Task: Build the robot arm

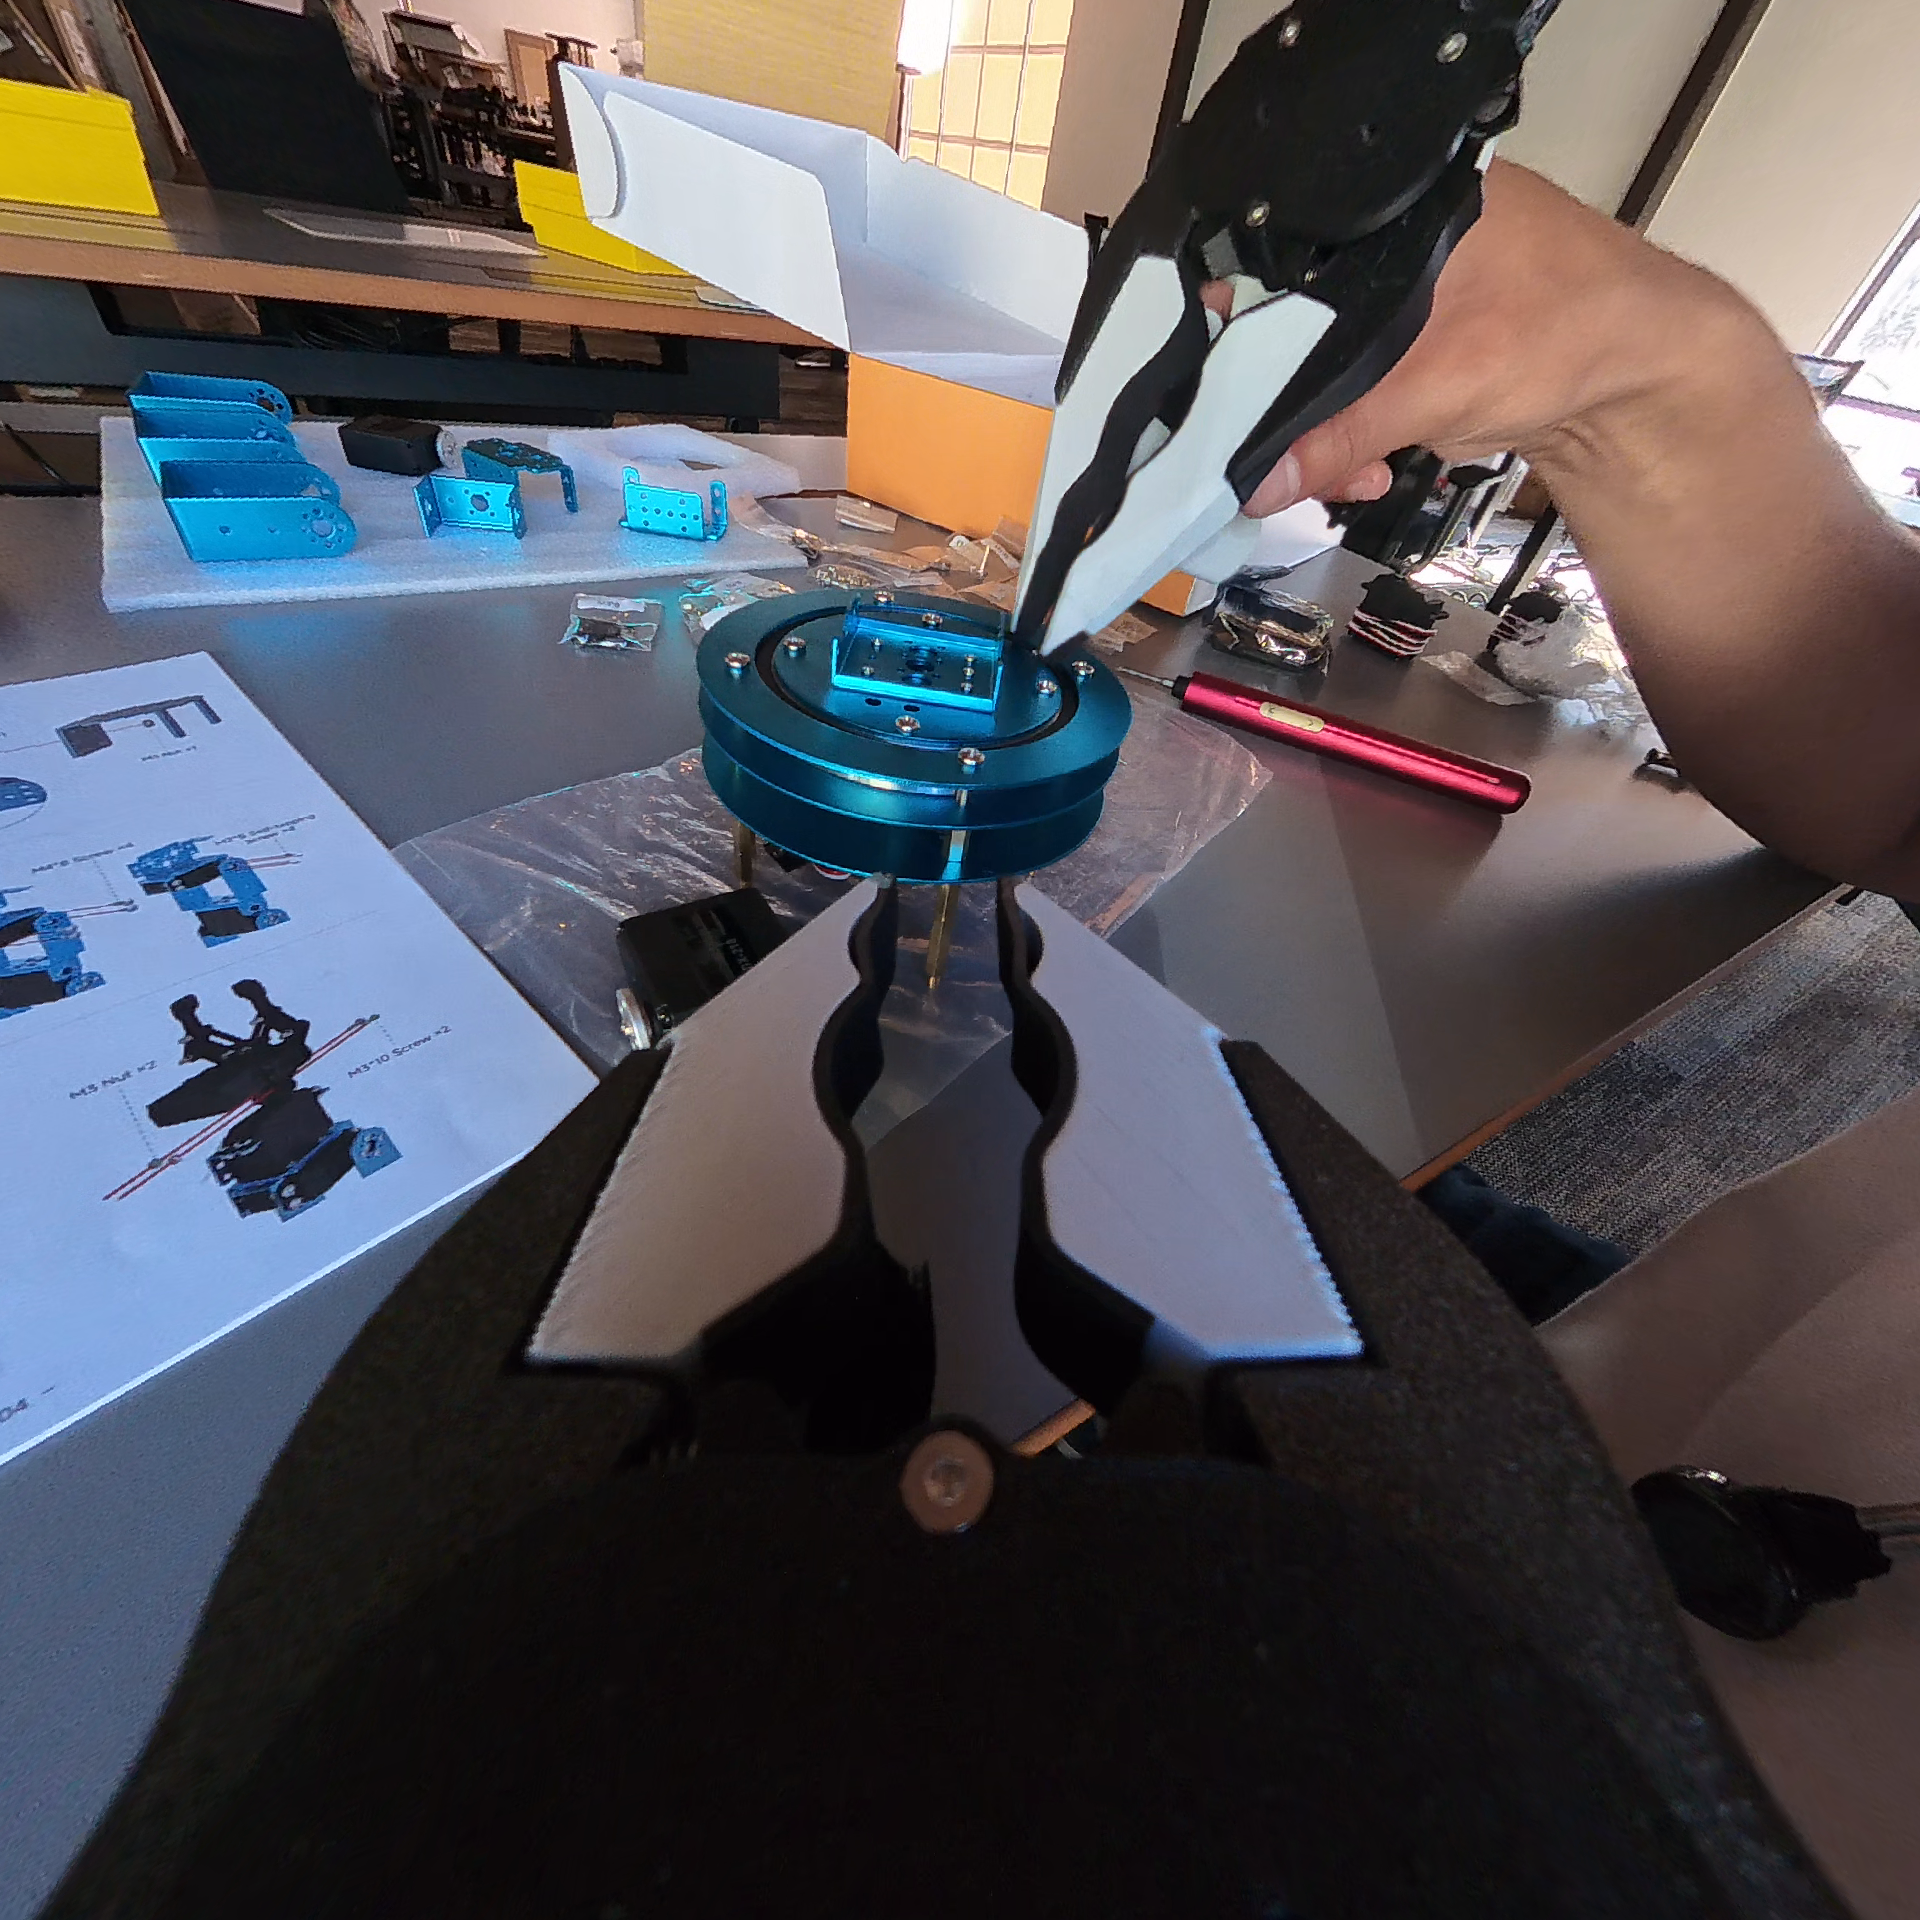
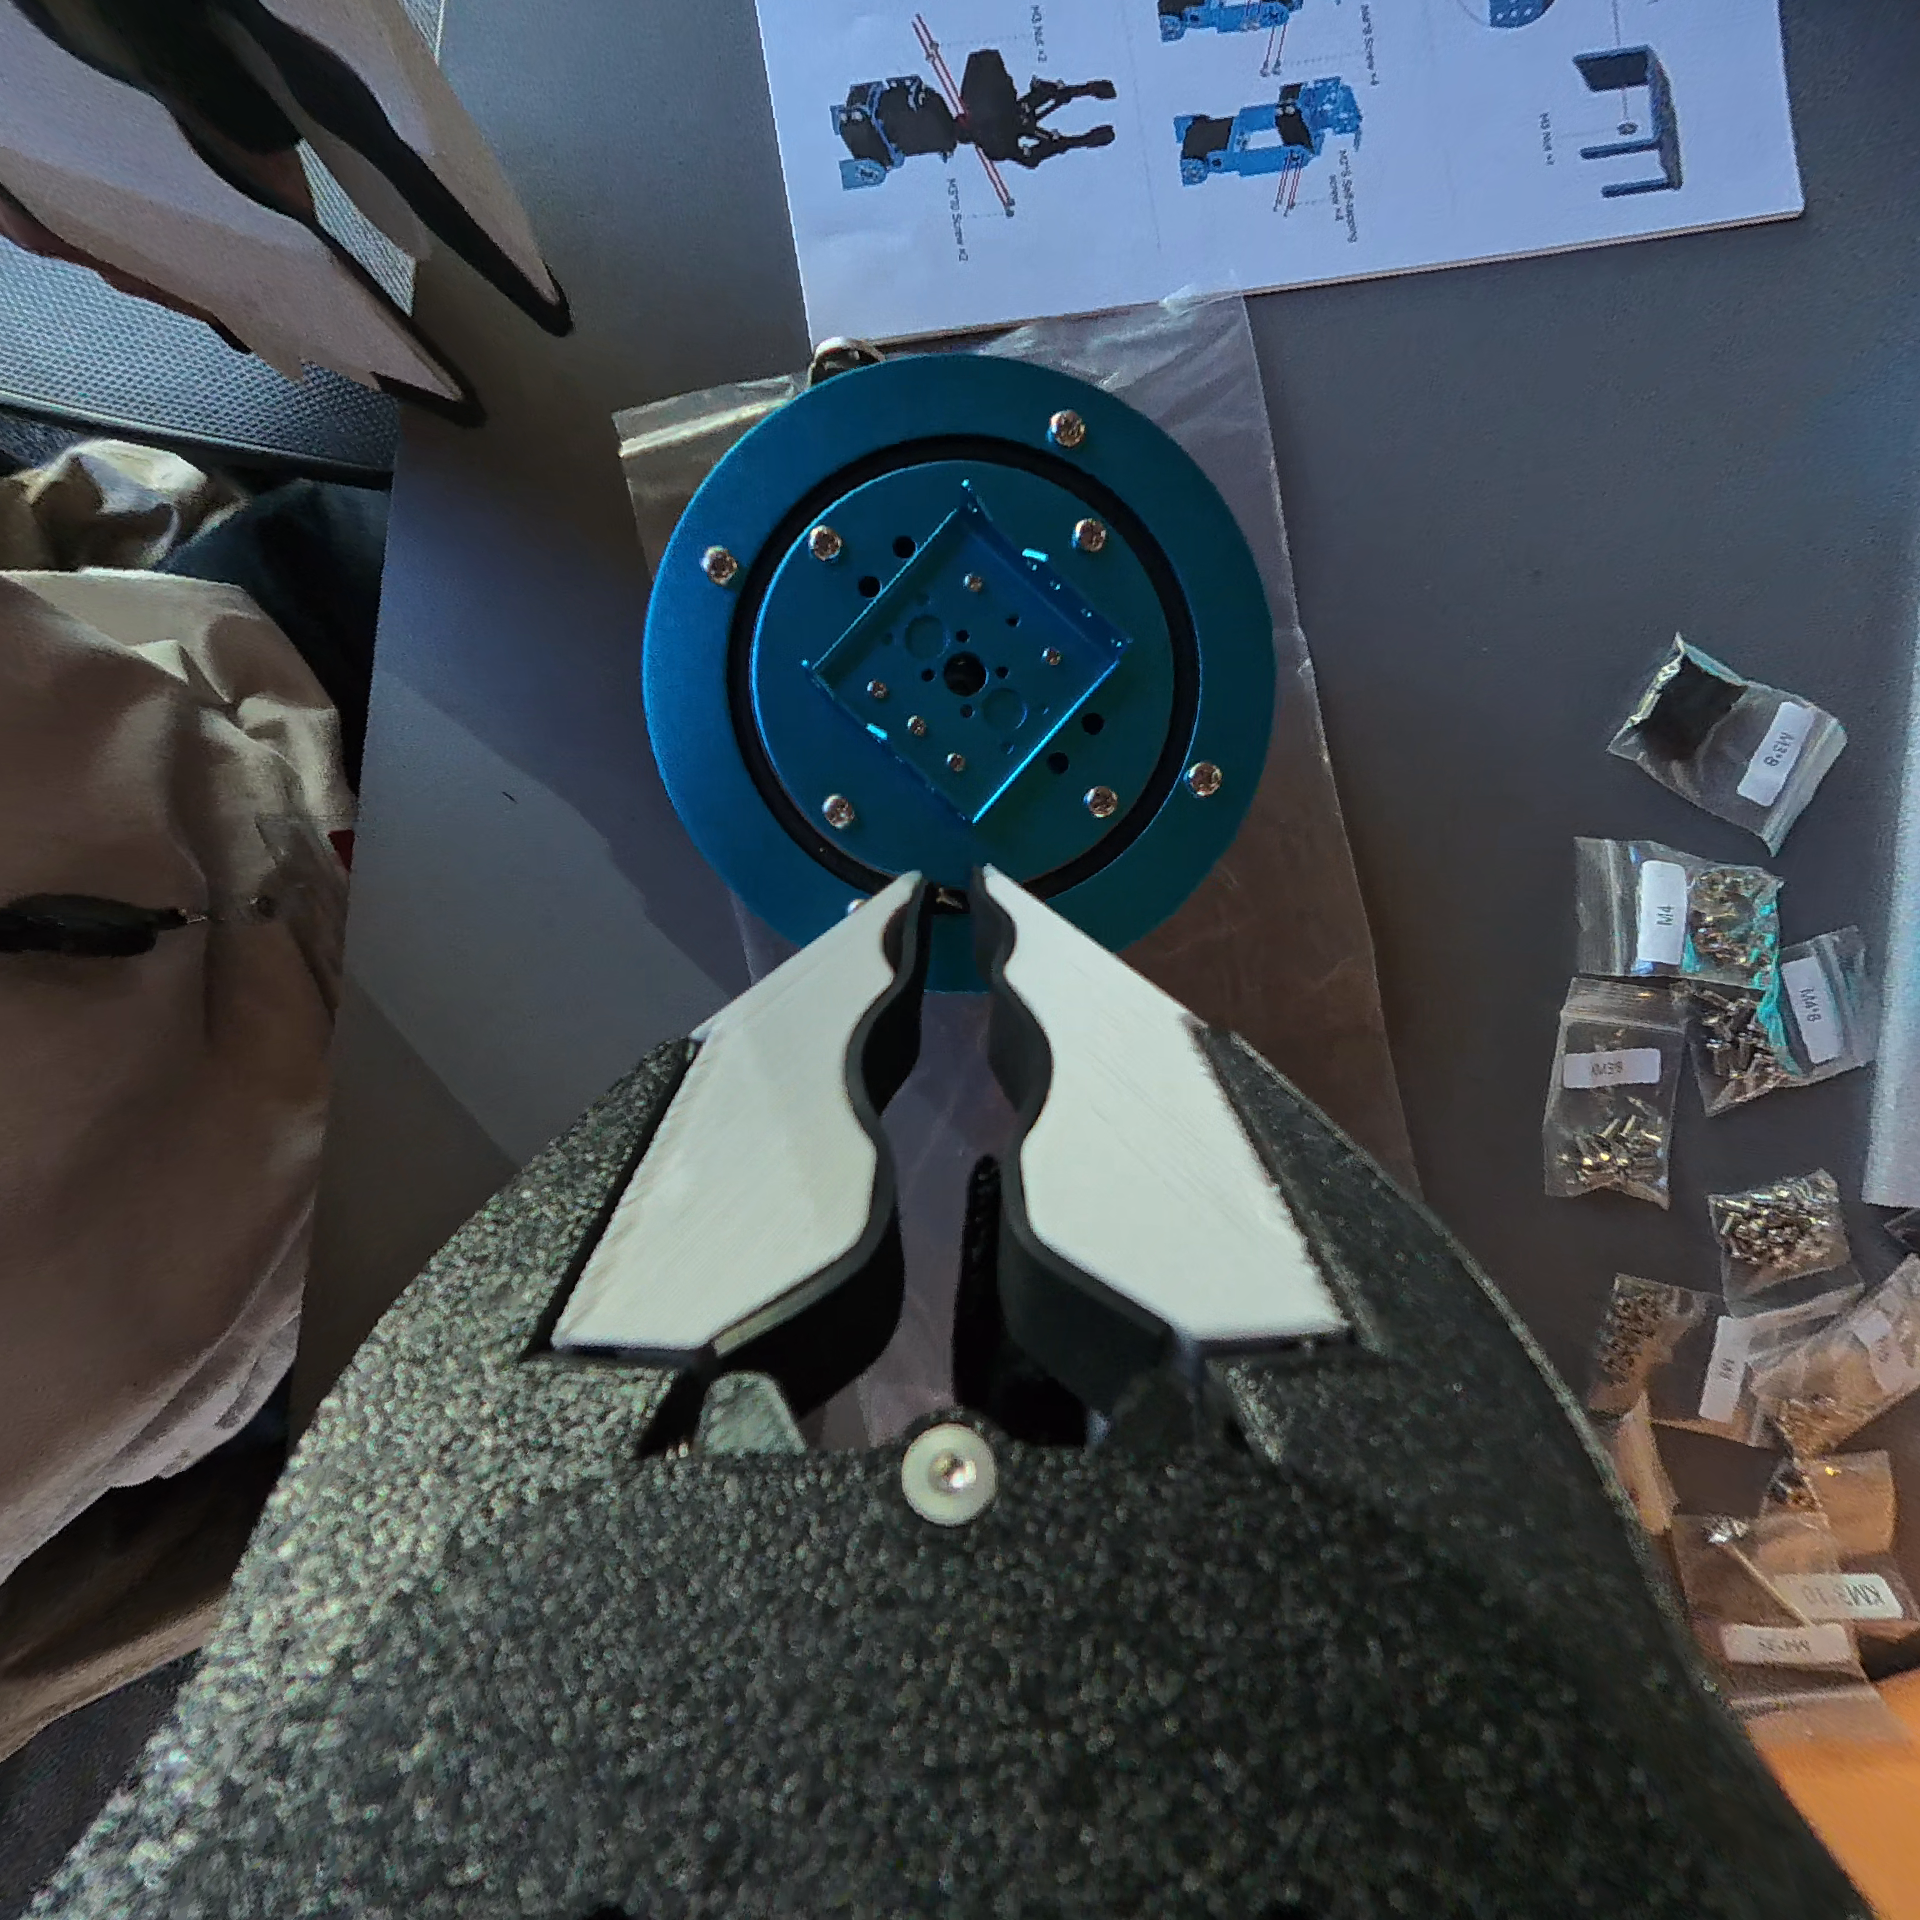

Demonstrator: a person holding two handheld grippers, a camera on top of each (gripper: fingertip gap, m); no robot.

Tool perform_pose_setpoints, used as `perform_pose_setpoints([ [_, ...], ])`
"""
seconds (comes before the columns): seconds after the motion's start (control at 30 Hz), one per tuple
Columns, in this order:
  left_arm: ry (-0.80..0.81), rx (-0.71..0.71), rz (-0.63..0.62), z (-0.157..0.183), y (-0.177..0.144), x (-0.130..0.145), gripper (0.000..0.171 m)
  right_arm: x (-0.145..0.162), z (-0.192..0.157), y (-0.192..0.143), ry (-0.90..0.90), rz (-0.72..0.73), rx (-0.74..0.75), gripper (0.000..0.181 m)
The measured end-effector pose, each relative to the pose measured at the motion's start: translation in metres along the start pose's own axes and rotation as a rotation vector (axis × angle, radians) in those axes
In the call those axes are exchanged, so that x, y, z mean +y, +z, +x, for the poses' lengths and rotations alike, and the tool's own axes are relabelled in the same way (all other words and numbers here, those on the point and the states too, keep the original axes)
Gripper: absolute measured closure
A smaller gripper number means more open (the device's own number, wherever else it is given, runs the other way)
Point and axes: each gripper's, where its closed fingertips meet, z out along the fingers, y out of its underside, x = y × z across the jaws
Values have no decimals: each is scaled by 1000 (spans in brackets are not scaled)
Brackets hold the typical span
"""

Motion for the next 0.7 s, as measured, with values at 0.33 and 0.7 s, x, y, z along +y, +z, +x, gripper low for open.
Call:
perform_pose_setpoints([
  [0.33,2,-18,1,-2,-1,0,154,0,5,-2,-50,28,25,181],
  [0.7,-32,13,25,3,5,-6,153,-33,-10,-33,23,295,-171,181],
])
